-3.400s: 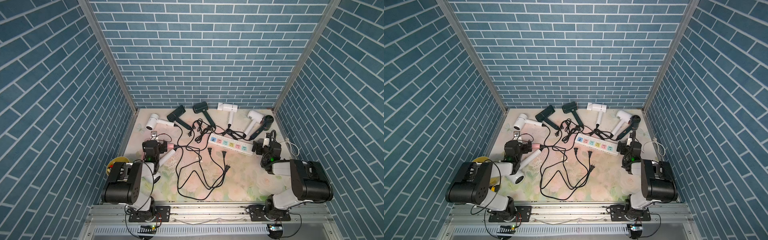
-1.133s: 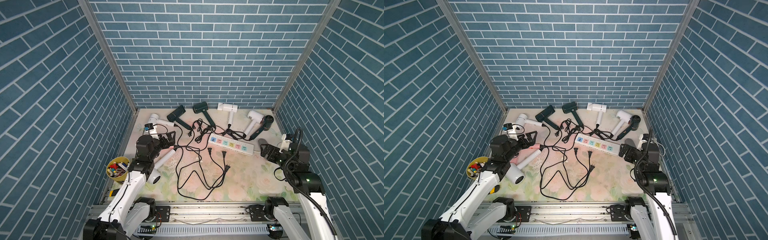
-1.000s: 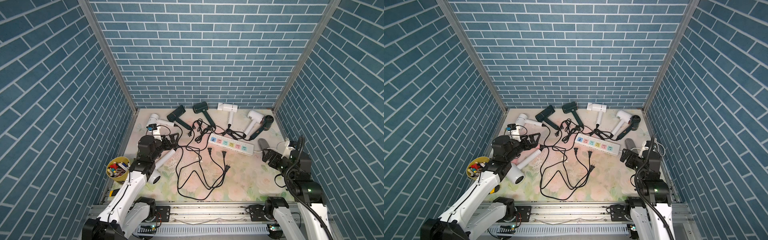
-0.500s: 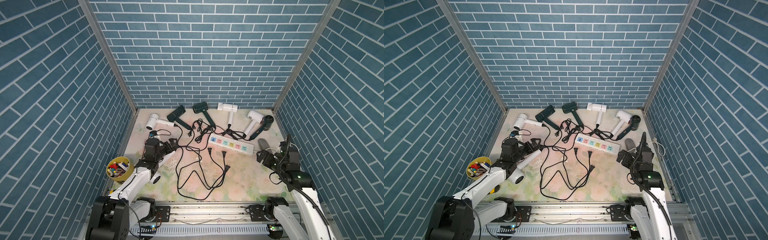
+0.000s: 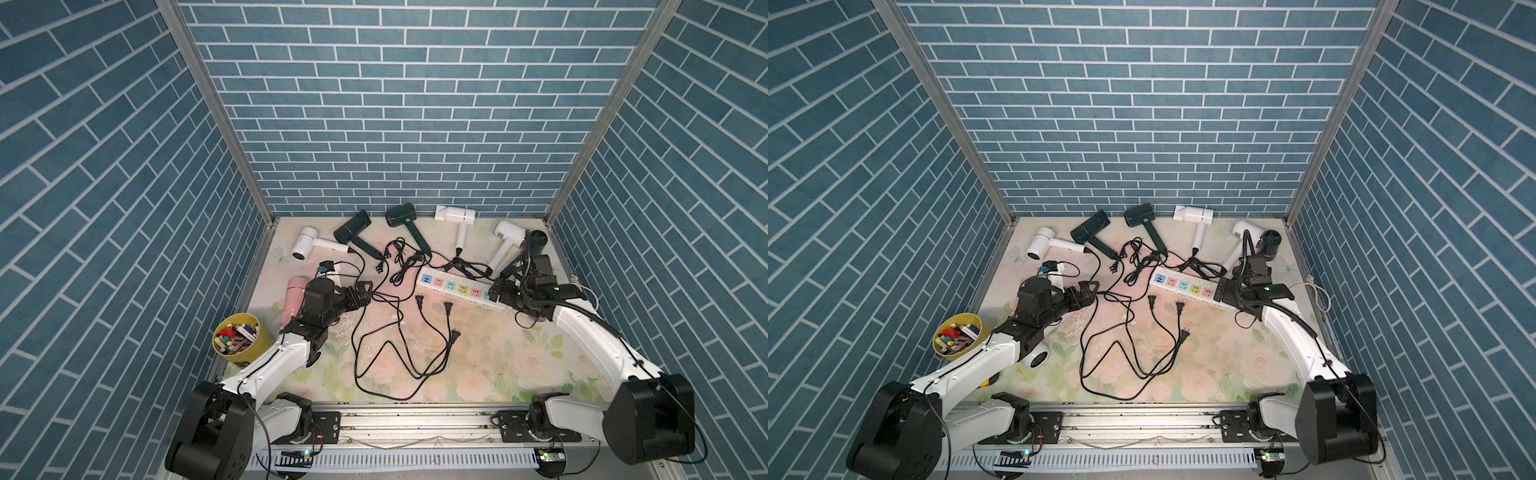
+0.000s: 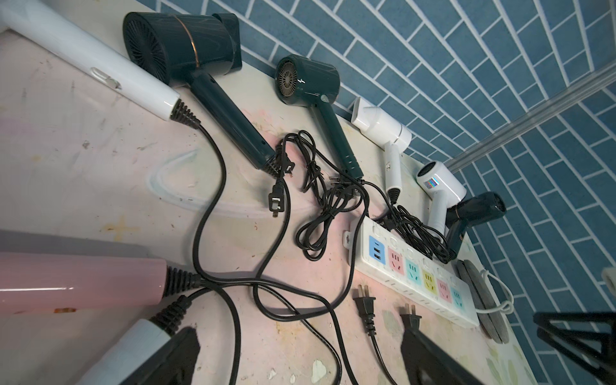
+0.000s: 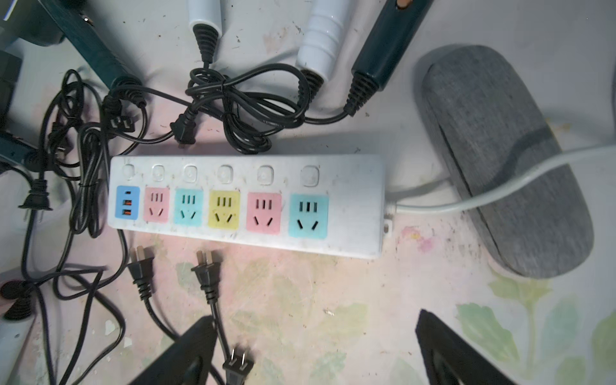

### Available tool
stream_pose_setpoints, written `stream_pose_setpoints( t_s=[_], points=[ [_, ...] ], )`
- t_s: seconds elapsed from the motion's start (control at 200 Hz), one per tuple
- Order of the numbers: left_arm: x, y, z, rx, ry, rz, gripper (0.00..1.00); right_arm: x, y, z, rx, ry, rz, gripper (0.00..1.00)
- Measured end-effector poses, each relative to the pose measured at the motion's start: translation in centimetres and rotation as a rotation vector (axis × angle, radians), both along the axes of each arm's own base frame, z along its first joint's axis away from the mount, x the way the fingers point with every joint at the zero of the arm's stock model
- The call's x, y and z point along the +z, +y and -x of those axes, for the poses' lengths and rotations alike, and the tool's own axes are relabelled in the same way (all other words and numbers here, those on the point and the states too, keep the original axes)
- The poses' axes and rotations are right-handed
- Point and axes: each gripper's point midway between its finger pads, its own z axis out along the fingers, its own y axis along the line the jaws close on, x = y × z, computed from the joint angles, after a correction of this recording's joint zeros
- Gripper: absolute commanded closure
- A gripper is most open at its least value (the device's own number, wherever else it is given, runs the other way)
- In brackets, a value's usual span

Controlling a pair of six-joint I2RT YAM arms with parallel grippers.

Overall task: Charge the blow dryers
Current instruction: Adjust the blow dryer at the center of the board.

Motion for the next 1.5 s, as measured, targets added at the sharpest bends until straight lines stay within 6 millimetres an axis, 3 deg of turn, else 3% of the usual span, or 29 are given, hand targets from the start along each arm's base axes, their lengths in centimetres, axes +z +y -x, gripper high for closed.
stream_pose_setpoints(
  t_s=[0.16, 0.4, 0.595, 0.74, 0.945, 1.115, 1.25, 1.5],
  points=[
    [0.4, -1.3, 0.3, -0.038, -0.02, -0.02, 0.01, -1.0, -0.1, -3.0, 0.004, 0.048, 0.07, 0.18],
    [0.4, -2.6, 0.5, -0.074, -0.032, -0.054, 0.01, -2.8, -0.4, -7.6, -0.012, 0.124, 0.146, 0.22],
    [0.5, -2.6, 0.4, -0.075, -0.037, -0.065, 0.0, -1.6, -0.7, -14.1, -0.084, 0.073, 0.14, 0.39],
    [0.5, -2.5, 0.4, -0.075, -0.034, -0.078, 0.0, -3.1, -1.7, -18.4, -0.129, 0.087, 0.141, 0.43],
    [0.4, -2.3, 0.3, -0.067, -0.028, -0.1, 0.01, -6.9, -2.7, -20.7, -0.152, 0.175, 0.164, 0.43],
    [0.7, -2.2, 0.2, -0.063, -0.035, -0.103, 0.0, -9.7, -2.7, -21.3, -0.161, 0.24, 0.174, 0.59],
    [0.7, -2.2, 0.1, -0.061, -0.036, -0.106, 0.01, -9.8, -2.8, -23.7, -0.186, 0.217, 0.151, 0.74],
    [0.5, -2.1, 0.1, -0.057, -0.033, -0.109, 0.01, -9.6, -2.9, -26.9, -0.193, 0.157, 0.097, 0.71]
  ],
)
